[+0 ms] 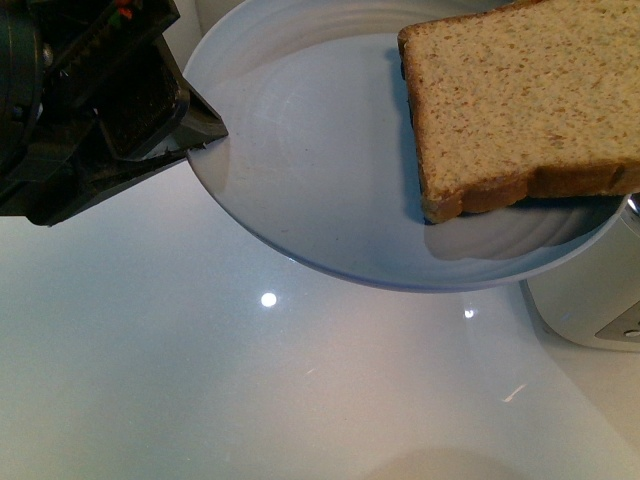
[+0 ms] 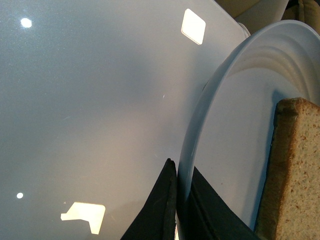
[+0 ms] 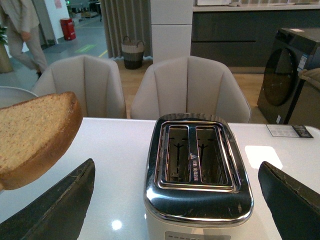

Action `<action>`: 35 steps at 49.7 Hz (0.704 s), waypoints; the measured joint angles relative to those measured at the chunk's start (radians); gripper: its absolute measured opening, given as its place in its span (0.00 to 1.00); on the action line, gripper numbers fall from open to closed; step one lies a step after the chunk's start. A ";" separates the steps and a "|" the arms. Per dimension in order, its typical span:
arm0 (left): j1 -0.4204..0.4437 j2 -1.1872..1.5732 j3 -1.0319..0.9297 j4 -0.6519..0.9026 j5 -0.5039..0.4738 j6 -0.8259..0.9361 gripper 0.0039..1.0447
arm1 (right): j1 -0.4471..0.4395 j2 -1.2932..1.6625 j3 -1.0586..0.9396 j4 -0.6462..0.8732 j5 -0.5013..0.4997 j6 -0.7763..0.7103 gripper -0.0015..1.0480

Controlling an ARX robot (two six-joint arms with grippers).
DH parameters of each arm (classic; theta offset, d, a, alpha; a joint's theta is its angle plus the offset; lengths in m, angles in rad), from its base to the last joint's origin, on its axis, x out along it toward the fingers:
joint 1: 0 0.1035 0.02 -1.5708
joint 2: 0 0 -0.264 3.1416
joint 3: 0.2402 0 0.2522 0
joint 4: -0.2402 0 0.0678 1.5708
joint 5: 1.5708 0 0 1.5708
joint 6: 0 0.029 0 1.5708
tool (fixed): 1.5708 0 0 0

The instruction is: Left arm holds plate, right arm toasts bread

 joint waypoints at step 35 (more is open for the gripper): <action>-0.002 -0.002 -0.001 0.000 0.000 -0.002 0.03 | 0.022 0.249 0.140 -0.362 0.137 0.089 0.91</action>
